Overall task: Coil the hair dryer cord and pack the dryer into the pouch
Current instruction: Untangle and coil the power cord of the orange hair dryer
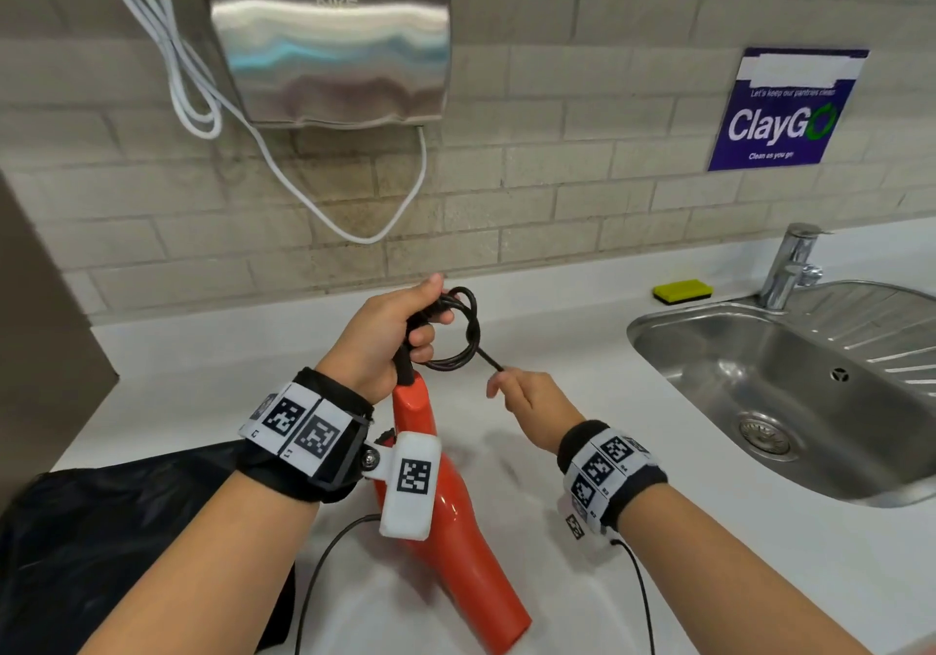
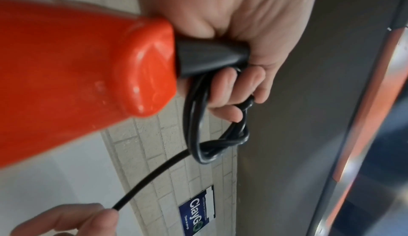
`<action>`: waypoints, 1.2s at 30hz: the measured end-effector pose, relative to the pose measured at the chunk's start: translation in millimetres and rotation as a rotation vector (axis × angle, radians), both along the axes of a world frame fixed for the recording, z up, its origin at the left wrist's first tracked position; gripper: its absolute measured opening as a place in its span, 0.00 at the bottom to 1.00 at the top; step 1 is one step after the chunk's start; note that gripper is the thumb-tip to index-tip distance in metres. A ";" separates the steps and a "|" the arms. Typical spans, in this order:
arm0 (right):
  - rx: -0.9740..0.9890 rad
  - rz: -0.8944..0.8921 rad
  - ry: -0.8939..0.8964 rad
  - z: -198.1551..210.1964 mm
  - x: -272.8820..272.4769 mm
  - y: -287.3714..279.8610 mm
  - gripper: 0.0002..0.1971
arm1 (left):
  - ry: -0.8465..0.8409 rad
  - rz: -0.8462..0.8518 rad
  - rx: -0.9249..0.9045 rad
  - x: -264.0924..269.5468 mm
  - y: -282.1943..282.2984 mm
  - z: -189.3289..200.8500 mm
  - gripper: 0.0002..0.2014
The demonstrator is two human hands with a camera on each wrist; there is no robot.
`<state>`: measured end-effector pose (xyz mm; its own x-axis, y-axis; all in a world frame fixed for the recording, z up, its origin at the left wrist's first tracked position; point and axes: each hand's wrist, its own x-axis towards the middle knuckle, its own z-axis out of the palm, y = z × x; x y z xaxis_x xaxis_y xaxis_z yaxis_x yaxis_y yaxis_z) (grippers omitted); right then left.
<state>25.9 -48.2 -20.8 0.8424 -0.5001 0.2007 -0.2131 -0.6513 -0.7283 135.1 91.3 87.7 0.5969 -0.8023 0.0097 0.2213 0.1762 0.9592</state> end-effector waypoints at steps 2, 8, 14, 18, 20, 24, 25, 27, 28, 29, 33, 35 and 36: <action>0.109 0.013 0.073 2.4 4.4 -0.5 0.14 | -0.023 -0.012 -0.001 -2.5 -1.5 0.1 0.10; 0.301 -0.007 -0.371 42.5 7.5 17.6 0.25 | -0.066 0.011 -0.004 -4.0 -1.4 0.5 0.07; 0.346 0.051 -0.673 81.7 9.5 40.5 0.11 | -0.166 0.040 0.006 -4.6 -0.7 0.2 0.09; 0.444 0.079 -0.685 88.7 11.9 40.3 0.10 | -0.208 0.030 0.004 -5.1 1.8 2.2 0.06; 0.502 0.144 -0.671 90.4 10.8 37.1 0.11 | -0.229 0.021 0.017 -3.0 3.6 2.9 0.06; 0.522 0.253 -0.586 94.6 9.3 35.5 0.15 | -0.250 -0.008 0.053 -3.5 4.9 3.7 0.05; 0.497 0.253 -0.562 95.8 9.9 35.9 0.17 | -0.251 -0.011 0.057 -4.5 4.7 3.9 0.04; 0.449 0.248 -0.525 97.3 11.5 36.8 0.18 | -0.242 -0.008 0.061 -6.5 4.4 4.6 0.04; 0.434 0.245 -0.511 98.1 12.1 36.8 0.18 | -0.234 -0.005 0.060 -7.2 4.4 5.0 0.05; 0.424 0.239 -0.499 98.4 12.7 36.2 0.18 | -0.229 -0.002 0.056 -7.6 4.1 5.0 0.06; 0.384 0.242 -0.424 96.5 13.9 35.0 0.14 | -0.216 0.092 0.057 -11.2 0.7 4.5 0.07; 0.277 0.271 -0.274 95.3 13.1 38.9 0.05 | -0.212 0.143 0.050 -12.6 -0.7 5.0 0.01; 0.239 0.278 -0.198 94.5 12.6 41.2 0.03 | -0.220 0.154 0.052 -12.0 -1.0 4.9 0.03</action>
<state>38.6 -7.0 73.7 0.9087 -0.3109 0.2787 0.1070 -0.4718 -0.8752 123.1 90.3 92.6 0.7000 -0.7050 0.1140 -0.0194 0.1408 0.9898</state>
